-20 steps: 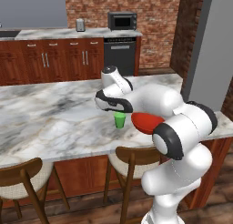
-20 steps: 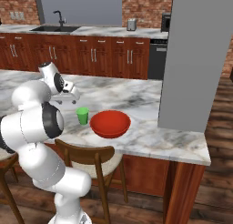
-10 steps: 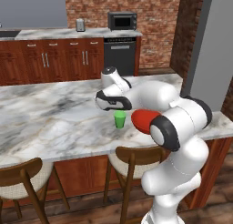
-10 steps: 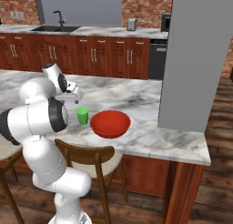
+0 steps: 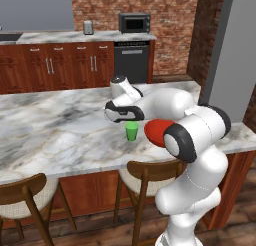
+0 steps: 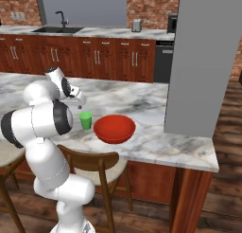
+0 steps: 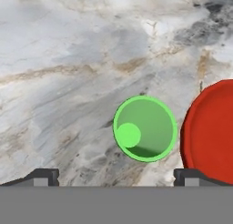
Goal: Place the cup inside the bowl on the dining table and move the bowl to any counter.
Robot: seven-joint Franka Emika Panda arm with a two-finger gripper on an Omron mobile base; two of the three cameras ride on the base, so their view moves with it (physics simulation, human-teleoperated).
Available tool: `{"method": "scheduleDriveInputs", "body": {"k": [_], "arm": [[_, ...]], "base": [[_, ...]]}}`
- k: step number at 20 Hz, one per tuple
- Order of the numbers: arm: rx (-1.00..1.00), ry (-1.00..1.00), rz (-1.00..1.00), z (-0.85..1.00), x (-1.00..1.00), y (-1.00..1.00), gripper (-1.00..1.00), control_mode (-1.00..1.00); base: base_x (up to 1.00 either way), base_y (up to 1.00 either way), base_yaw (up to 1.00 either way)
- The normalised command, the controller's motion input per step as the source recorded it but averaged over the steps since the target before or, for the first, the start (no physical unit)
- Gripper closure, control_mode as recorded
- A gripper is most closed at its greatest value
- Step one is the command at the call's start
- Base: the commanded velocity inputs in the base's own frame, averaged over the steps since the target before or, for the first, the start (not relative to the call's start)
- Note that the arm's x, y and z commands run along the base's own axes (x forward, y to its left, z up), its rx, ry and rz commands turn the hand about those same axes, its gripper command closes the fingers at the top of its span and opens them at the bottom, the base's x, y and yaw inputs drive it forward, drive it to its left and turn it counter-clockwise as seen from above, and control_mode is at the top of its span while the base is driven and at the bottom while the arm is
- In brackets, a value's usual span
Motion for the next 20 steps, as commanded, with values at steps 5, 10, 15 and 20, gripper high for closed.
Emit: {"method": "scheduleDriveInputs", "body": {"k": [5, 10, 15, 20], "arm": [[0.00, 0.00, 0.00, -0.23, 0.04, 0.00, -1.00, -1.00], [0.00, 0.00, 0.00, -0.21, 0.15, 0.00, -1.00, -1.00], [0.00, 0.00, 0.01, -0.11, 0.25, 0.00, -1.00, -1.00], [0.00, 0.00, 0.01, -0.11, 0.10, 0.00, -1.00, -1.00]], "base": [[0.00, 0.00, 0.00], [0.00, 0.00, 0.00], [0.00, 0.00, 0.00], [0.00, 0.00, 0.00]]}}
